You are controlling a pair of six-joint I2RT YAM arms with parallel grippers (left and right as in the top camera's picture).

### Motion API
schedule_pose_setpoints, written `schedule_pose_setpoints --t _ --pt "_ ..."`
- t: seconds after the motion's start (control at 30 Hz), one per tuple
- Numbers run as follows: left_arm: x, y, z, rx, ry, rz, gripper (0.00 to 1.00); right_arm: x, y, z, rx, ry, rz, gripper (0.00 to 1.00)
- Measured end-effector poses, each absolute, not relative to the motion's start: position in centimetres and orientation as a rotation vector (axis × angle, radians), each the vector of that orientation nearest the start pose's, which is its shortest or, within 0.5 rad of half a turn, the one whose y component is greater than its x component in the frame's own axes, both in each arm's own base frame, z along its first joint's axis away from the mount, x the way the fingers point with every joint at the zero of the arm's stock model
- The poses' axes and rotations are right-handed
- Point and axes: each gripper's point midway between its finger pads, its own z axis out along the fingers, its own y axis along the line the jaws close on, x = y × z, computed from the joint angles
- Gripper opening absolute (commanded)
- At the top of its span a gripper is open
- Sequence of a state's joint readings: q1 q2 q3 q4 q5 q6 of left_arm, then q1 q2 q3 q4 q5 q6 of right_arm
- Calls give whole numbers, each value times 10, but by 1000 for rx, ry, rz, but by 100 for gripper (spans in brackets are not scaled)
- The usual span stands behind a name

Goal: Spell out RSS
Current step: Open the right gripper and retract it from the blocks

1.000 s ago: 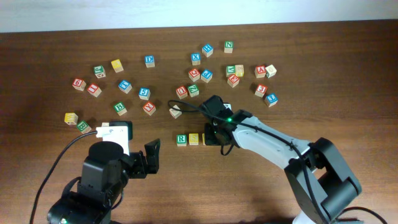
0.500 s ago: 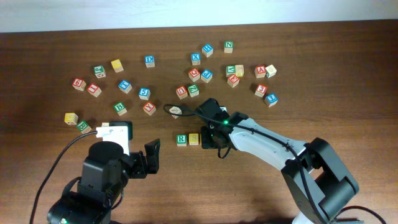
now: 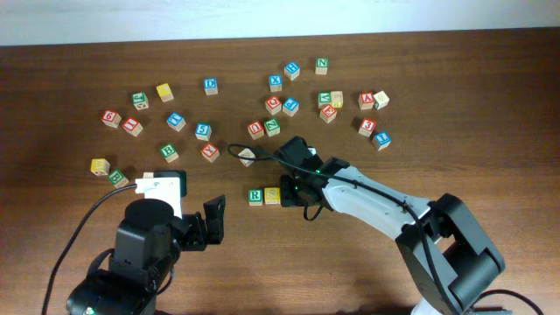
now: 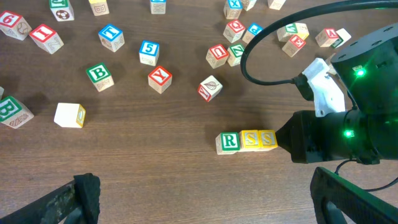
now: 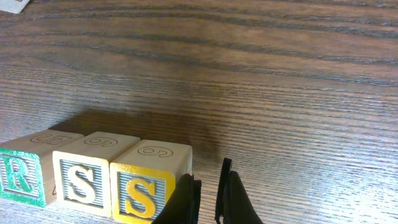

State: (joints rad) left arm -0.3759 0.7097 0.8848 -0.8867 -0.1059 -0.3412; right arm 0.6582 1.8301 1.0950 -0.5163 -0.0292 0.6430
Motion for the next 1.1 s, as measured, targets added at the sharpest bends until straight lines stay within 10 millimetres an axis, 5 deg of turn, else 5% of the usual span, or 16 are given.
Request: schedule_pose_setpoints --t 1.1 --pt "226 -70 227 -16 2291 -255 100 299 247 16 -47 2896 352 4"
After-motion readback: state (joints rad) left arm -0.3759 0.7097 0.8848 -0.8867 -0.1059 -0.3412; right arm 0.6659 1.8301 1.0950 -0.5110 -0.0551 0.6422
